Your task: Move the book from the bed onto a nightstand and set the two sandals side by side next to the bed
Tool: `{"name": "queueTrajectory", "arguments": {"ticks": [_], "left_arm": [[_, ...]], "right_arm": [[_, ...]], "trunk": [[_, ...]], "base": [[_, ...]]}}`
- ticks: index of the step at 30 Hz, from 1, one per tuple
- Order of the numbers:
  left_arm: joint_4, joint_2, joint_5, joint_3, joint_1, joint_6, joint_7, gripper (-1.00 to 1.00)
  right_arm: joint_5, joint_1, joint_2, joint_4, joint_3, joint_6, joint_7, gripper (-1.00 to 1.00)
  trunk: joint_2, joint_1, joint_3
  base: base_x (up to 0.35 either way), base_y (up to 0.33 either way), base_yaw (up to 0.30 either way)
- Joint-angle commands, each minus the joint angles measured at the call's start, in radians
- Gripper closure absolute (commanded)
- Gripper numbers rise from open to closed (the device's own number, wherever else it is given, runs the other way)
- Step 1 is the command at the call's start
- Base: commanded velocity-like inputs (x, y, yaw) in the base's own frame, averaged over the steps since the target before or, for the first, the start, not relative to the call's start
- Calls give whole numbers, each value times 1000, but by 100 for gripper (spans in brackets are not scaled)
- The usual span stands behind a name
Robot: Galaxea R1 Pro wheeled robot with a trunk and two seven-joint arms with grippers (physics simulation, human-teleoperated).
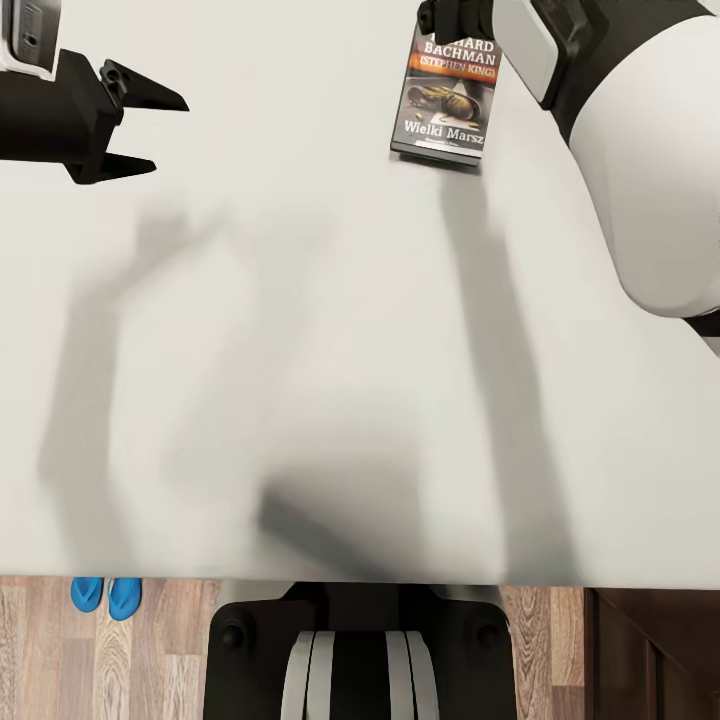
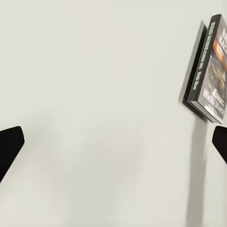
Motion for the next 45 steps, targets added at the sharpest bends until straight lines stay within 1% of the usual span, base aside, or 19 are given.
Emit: {"name": "queueTrajectory", "arguments": {"ticks": [1,4,6,7,9,10,14,20,28,45], "left_arm": [[0,1,9,-1,-1,2,10,-100],[0,1,18,0,-2,0,13,-100],[0,5,34,0,-4,-4,15,-100],[0,5,34,0,-4,-4,15,-100],[0,15,45,-2,-6,-11,18,-100],[0,15,45,-2,-6,-11,18,-100],[0,38,61,-3,-15,-17,25,-100],[0,49,70,3,-17,-26,31,-100],[0,54,74,6,-17,-30,35,-100],[0,54,77,8,-17,-29,25,-100]], "right_arm": [[5,0,0,-1,4,6,0,-100],[5,0,0,-1,4,7,0,-100],[5,1,0,-1,4,7,1,-100],[5,1,0,-1,4,7,1,-100],[5,2,0,-1,4,6,0,-100],[5,2,0,-1,4,6,0,-100],[5,2,-1,-1,4,5,0,-100],[5,2,-1,-1,3,4,0,-100],[2,5,-1,7,2,2,-1,-100],[0,8,-1,22,0,-1,-1,-100]], "trunk": [[0,0,0],[0,0,0],[0,0,0],[0,0,0],[0,0,0],[0,0,0],[0,0,0],[0,0,0],[0,0,0],[0,0,0]], "base": [[0,0,0],[0,0,0],[0,0,0],[0,0,0],[0,0,0],[0,0,0],[0,0,0],[0,0,0],[0,0,0],[-3,0,0]]}}
